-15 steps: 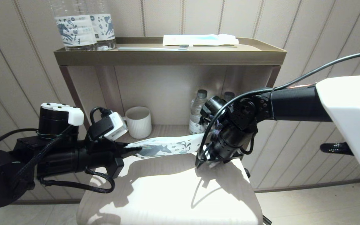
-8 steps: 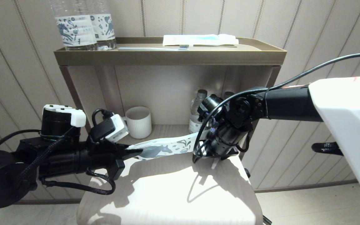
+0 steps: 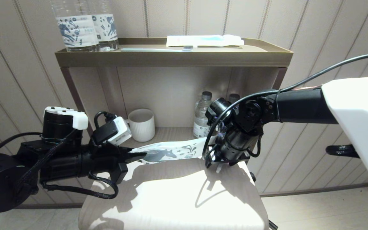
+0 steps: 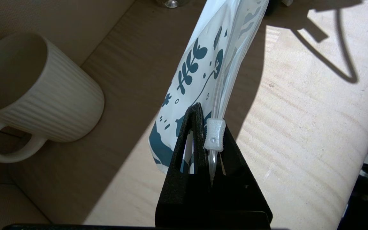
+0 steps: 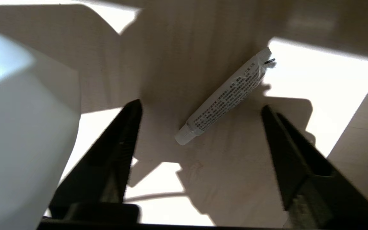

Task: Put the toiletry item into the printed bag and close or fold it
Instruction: Place the comb into the storage bag

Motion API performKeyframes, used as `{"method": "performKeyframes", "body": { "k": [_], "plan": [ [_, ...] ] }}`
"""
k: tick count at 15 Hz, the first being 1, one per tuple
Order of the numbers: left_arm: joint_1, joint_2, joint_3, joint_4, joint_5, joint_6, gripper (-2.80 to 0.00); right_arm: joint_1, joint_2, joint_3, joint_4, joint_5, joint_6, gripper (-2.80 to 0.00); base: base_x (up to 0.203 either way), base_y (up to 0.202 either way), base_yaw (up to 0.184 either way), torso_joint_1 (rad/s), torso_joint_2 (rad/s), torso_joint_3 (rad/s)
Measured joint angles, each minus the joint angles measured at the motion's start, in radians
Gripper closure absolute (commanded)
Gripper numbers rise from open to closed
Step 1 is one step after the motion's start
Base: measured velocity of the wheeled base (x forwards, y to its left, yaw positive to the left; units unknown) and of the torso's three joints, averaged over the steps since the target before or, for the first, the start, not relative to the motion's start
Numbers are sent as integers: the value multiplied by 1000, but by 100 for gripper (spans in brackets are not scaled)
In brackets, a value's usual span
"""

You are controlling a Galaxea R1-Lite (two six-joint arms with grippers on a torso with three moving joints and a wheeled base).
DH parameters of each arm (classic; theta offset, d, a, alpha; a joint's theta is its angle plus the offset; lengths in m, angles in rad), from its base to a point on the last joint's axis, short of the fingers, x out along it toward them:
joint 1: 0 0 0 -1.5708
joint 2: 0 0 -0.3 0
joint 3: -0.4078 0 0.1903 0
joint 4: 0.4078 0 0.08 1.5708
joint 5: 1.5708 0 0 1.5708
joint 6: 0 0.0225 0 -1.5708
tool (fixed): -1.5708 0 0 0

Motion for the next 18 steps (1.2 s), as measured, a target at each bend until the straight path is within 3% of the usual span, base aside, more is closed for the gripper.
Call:
{"method": "performKeyframes", "body": {
  "k": [11, 18],
  "plan": [
    [0, 0, 1, 0, -4, -1, 0, 0, -35, 61, 3, 4, 2, 0, 0, 0, 0, 0, 0, 0],
    [-39, 37, -4, -20, 1, 9, 0, 4, -339, 208, 9, 4, 4, 0, 0, 0, 0, 0, 0, 0]
  ]
}}
